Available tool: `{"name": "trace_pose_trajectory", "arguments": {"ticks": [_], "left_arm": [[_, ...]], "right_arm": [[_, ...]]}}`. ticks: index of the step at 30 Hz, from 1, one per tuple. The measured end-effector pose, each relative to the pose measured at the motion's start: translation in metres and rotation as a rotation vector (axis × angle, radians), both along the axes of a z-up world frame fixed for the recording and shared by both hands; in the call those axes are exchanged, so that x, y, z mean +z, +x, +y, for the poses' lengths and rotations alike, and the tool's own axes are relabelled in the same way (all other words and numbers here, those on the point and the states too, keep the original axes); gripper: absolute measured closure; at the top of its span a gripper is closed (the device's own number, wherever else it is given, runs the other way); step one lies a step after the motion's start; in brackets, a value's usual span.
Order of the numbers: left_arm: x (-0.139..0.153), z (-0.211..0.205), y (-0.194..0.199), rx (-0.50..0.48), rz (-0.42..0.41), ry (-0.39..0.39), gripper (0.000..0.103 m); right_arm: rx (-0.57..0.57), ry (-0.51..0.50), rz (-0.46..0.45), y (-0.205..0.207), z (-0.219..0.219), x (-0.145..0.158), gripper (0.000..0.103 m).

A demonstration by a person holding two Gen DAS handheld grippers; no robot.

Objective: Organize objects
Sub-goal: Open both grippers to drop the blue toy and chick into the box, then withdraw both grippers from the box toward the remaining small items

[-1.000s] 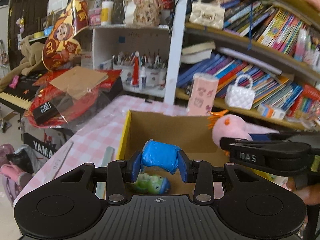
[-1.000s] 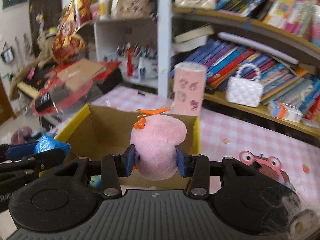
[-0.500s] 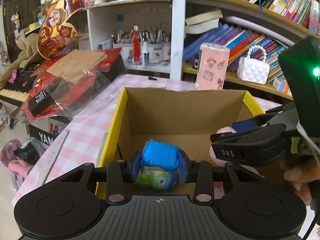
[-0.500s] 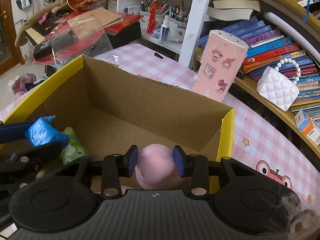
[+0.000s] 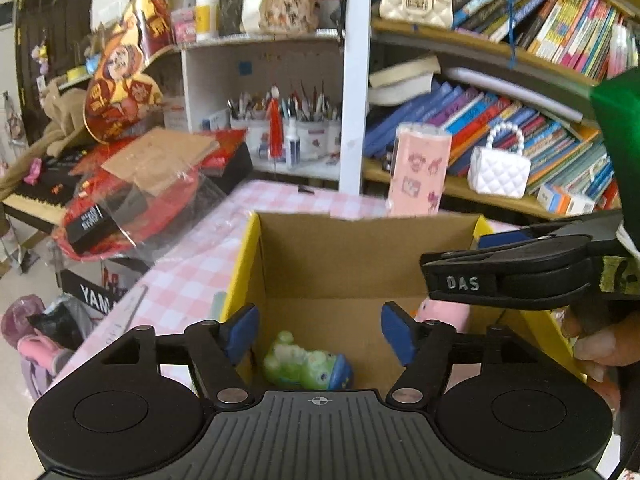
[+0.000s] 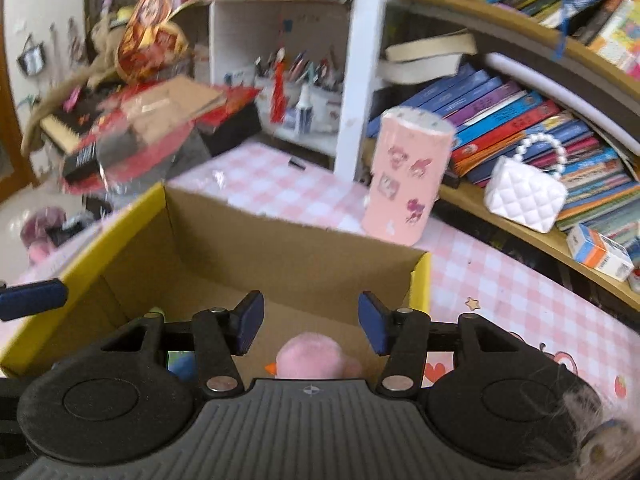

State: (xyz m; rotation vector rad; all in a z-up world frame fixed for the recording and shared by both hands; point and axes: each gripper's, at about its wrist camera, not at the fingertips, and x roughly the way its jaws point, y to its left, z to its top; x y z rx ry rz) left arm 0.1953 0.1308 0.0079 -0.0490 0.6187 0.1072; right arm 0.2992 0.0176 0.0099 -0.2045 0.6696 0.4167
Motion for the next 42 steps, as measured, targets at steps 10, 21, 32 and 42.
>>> {"name": "trace_pose_trajectory", "arguments": {"ticks": [10,21,32,42], "left_arm": [[0.033,0.022,-0.047,0.063,-0.110,-0.059,0.017],[0.029,0.042,-0.097,0.070,-0.093,-0.064,0.016],[0.003,0.049,-0.149,0.064,-0.003,-0.056,0.014],[-0.013,0.042,-0.183,0.024,0.050,-0.058,0.012]], "right_arm": [[-0.147,0.132,-0.094,-0.055,-0.031,0.039,0.044],[-0.185,0.121,-0.093,-0.130,-0.031,0.034,0.043],[-0.191,0.068,-0.019,-0.204,-0.018,-0.001,0.042],[-0.217,0.026,0.026,-0.255,-0.022,-0.024,0.039]]}}
